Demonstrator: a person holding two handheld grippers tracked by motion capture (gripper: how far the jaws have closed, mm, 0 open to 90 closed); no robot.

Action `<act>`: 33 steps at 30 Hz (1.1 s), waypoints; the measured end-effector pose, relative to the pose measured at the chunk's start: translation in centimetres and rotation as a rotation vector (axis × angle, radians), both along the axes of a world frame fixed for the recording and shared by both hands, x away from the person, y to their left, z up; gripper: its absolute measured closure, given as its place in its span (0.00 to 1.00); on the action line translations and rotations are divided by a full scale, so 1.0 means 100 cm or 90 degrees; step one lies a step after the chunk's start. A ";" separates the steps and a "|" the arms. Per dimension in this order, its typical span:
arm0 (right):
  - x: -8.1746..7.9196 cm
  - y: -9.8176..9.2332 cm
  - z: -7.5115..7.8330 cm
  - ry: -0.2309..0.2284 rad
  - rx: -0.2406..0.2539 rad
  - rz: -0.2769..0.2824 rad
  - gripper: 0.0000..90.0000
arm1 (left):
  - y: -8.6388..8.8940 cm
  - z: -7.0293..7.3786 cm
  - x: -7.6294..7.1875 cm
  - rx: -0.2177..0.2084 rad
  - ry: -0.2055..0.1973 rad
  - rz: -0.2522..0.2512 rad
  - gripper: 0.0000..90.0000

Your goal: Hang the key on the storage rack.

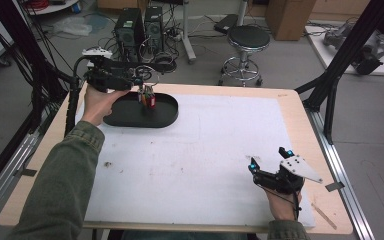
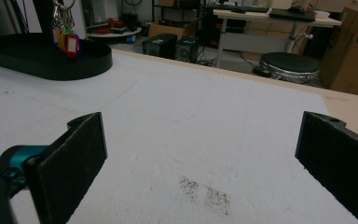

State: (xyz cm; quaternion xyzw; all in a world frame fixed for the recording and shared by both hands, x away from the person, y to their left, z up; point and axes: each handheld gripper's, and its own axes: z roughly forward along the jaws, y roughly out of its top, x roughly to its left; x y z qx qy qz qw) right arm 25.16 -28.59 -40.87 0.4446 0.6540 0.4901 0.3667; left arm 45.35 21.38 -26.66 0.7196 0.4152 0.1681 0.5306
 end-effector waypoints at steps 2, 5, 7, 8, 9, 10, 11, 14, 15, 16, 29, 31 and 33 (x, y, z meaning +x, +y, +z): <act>0.000 0.001 0.000 0.002 0.000 0.002 0.01 | 0.003 -0.002 -0.002 -0.002 -0.002 0.003 0.02; 0.001 0.001 0.000 0.000 -0.001 0.001 0.01 | 0.006 -0.004 -0.005 -0.004 -0.003 0.007 0.02; 0.000 0.001 0.000 0.001 0.000 0.001 0.01 | 0.008 -0.007 -0.009 0.000 -0.006 0.017 0.02; 0.000 0.001 0.000 0.001 0.001 0.001 0.01 | 0.009 -0.008 -0.010 0.002 -0.007 0.019 0.02; 0.000 0.001 0.000 0.002 0.001 0.001 0.01 | 0.010 -0.010 -0.011 0.003 -0.007 0.025 0.02; 0.000 0.000 0.000 0.001 0.000 0.000 0.01 | 0.012 -0.012 -0.013 0.004 -0.007 0.027 0.02; 0.000 0.000 0.000 0.000 -0.001 0.002 0.01 | 0.013 -0.013 -0.014 0.001 -0.005 0.030 0.02; 0.000 0.000 0.000 -0.001 0.000 0.001 0.01 | 0.018 -0.016 -0.018 -0.004 -0.002 0.033 0.02; 0.000 0.000 0.000 0.000 0.001 0.000 0.01 | 0.020 -0.017 -0.019 -0.009 0.001 0.033 0.02; 0.000 0.000 0.000 0.001 0.002 0.001 0.01 | 0.021 -0.017 -0.020 -0.019 0.005 0.030 0.02; 0.001 0.000 -0.001 0.002 -0.003 0.001 0.01 | 0.020 -0.021 -0.036 0.009 -0.005 0.030 0.02; 0.001 0.000 -0.001 0.002 -0.002 0.001 0.01 | 0.020 -0.023 -0.039 0.019 -0.006 0.030 0.02; 0.001 0.000 -0.001 0.001 -0.001 0.001 0.01 | 0.020 -0.024 -0.043 0.023 -0.007 0.030 0.02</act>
